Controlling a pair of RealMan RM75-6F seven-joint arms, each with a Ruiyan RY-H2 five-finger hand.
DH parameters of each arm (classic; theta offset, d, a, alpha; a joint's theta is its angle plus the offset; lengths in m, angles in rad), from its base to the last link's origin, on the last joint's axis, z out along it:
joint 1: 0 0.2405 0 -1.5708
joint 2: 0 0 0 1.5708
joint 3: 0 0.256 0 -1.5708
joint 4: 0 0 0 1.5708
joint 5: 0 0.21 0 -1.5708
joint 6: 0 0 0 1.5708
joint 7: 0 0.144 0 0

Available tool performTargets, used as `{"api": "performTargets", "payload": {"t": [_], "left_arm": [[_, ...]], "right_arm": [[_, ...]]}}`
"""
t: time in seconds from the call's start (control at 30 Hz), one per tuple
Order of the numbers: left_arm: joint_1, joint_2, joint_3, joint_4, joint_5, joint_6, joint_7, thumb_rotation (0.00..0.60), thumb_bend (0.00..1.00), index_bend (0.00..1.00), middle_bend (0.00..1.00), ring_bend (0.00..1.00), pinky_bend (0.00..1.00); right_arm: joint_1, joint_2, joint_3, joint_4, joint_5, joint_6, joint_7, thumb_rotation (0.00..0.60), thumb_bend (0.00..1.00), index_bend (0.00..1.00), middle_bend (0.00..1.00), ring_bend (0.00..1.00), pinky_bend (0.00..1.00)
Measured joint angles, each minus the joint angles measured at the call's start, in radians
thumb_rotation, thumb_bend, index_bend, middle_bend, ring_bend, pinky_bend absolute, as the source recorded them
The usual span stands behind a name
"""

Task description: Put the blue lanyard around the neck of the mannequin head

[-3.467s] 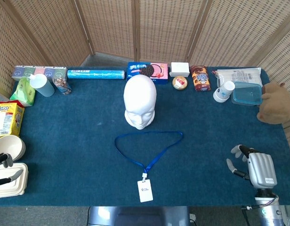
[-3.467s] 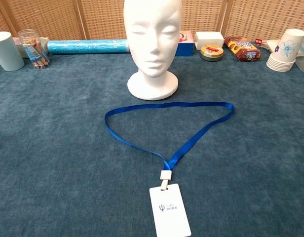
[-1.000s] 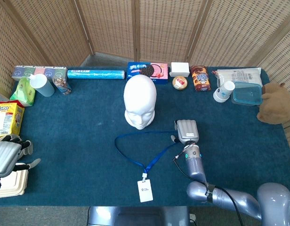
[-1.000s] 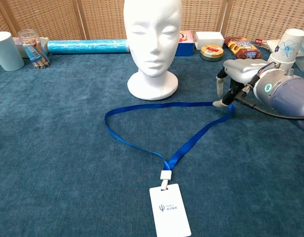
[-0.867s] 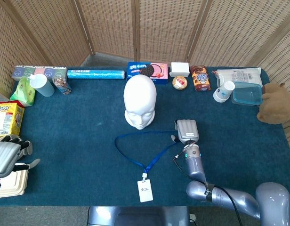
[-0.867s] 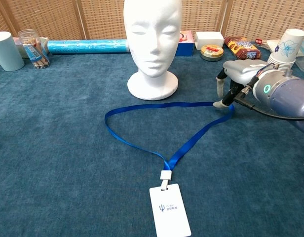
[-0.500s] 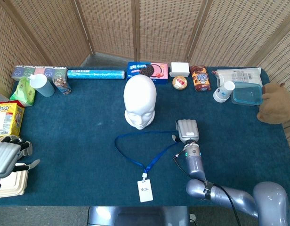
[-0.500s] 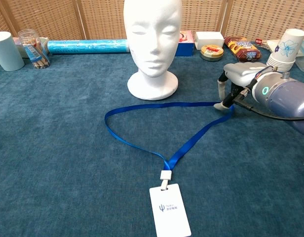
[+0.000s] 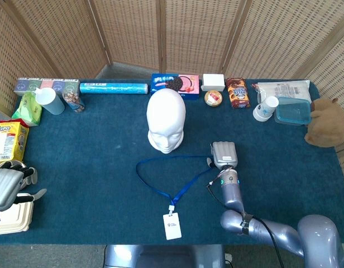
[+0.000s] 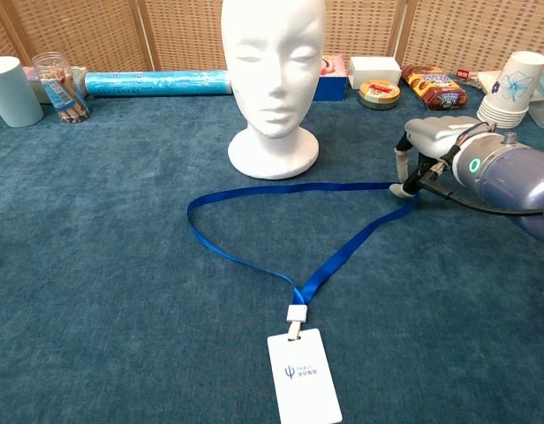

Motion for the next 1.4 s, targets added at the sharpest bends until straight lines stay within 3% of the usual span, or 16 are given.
{"api": "performTargets", "payload": {"t": [0.7,1.1,1.4], "left_arm": [[0.003,-0.001,0.004,0.008,0.001,0.005,-0.004,0.439,0.2,0.6,0.61,0.53,0.3],[0.005,0.0,0.006,0.015,-0.002,0.003,-0.008,0.439,0.19,0.6,0.61,0.53,0.3],[-0.024,-0.009,-0.003,0.011,-0.016,-0.043,0.003,0.442,0.19,0.6,0.61,0.54,0.32]], "right_arm": [[0.013,-0.014,-0.005,0.046,0.036,-0.01,-0.037,0.471,0.46,0.53,1.0,1.0,1.0],[0.017,-0.014,-0.007,0.045,0.045,-0.006,-0.052,0.552,0.48,0.59,1.0,1.0,1.0],[0.002,0.01,-0.002,-0.027,0.021,0.018,-0.021,0.559,0.5,0.61,1.0,1.0,1.0]]}}
